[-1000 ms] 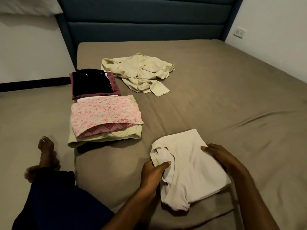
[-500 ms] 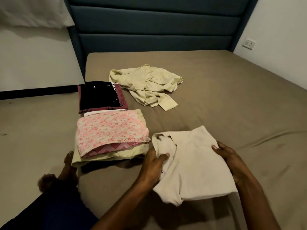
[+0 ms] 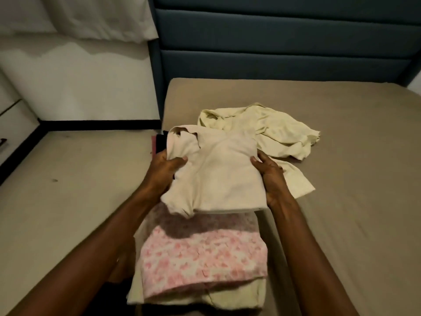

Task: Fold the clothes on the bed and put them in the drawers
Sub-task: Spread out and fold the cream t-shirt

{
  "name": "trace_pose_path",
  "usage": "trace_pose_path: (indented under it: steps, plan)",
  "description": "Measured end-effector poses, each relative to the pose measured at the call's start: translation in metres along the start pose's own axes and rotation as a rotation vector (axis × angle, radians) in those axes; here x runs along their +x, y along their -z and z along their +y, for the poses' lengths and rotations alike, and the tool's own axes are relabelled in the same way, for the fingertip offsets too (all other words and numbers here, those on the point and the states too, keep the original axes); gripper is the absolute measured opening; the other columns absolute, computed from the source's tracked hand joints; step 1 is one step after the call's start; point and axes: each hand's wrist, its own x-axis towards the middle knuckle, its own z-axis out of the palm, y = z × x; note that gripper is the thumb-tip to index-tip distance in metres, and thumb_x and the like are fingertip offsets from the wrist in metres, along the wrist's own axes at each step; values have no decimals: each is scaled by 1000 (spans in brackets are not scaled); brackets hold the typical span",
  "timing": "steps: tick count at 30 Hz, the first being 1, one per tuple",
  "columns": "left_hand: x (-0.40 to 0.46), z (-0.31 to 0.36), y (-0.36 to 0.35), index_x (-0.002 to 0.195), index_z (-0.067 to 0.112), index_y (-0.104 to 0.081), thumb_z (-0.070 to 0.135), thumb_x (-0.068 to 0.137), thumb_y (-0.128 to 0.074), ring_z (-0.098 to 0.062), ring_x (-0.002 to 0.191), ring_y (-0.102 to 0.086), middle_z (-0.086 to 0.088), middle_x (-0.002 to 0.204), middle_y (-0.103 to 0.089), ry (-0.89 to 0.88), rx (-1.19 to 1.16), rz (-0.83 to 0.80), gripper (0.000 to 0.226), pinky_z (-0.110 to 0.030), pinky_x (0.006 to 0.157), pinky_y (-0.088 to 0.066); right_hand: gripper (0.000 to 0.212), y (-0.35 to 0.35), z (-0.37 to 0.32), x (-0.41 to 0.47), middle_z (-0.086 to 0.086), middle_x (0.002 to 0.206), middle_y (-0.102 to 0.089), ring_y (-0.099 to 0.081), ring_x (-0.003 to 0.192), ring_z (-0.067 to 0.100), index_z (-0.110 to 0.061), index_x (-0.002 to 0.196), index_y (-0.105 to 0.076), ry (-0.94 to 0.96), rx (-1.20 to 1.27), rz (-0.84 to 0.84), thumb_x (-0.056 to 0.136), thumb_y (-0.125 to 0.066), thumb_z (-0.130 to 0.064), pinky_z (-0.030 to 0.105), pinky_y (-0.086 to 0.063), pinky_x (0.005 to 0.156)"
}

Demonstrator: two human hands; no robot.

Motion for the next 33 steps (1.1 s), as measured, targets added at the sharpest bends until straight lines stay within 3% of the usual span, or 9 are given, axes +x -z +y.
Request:
trace_pose_path:
  steps: [5,10,12,14,18,22,25,30,33]
  plan:
    - [99,-8,59,116,10,-72,9,93,-69,-23,86,-74,-6,100,-78,33,66,64,24,-31,71,-57,33,-63,29,97,3,124,-73,-71,110,22,-14,132,-63,45,-161,-34,101,-59,-9,36,-58,94]
    - [119,-72,71,116,19,-71,20,96,-71,-13,88,-74,10,92,-78,67,88,97,20,-27,70,-56,48,-69,98,139,7,145,-60,-55,134,25,-14,145,-58,279,-796,57,99,-48,-25,37,-41,114]
    - [119,-81,72,110,23,-71,21,96,-72,-8,85,-75,13,89,-78,59,60,112,15,-24,68,-58,41,-72,93,136,12,141,-63,-57,131,31,-9,143,-58,336,-854,84,103,-51,-17,34,-42,105]
    - [121,-75,75,113,17,-70,30,90,-78,-21,90,-76,2,95,-78,18,98,227,28,-32,71,-61,37,-75,86,132,15,132,-65,-60,122,36,-8,139,-57,384,-1049,172,104,-53,-20,37,-45,93]
    - [119,-50,68,130,22,-55,46,90,-72,-25,103,-65,-7,120,-68,-377,719,575,51,-45,83,-55,48,-89,74,121,21,132,-58,-55,119,40,-10,142,-52,644,-1332,219,104,-48,-39,47,-48,93]
    - [129,-62,44,158,26,-28,69,97,-45,-36,147,-30,-13,159,-36,-438,1132,218,77,-58,109,-38,68,-110,96,123,24,158,-39,-33,147,39,-15,155,-42,656,-1404,39,104,-31,-60,52,-28,120]
    - [142,-101,43,163,33,-13,87,87,-16,-29,156,-10,-2,171,-10,-297,1057,-31,93,-61,120,-25,68,-107,113,124,24,159,-40,-20,152,31,-14,155,-43,688,-1387,-28,106,-31,-59,53,-15,127]
    - [145,-96,43,162,35,-16,86,85,-19,-28,156,-13,-1,171,-12,-305,1023,-55,92,-60,119,-27,64,-95,101,127,16,164,-34,-11,156,26,-17,158,-38,629,-1276,-128,107,-35,-55,52,-14,127]
    - [139,-87,45,155,33,-35,84,89,-23,-27,152,-26,-2,165,-29,-330,1095,24,85,-65,114,-30,61,-61,94,139,17,157,-44,-38,146,36,-16,154,-42,649,-1297,-4,106,-36,-53,51,-35,117]
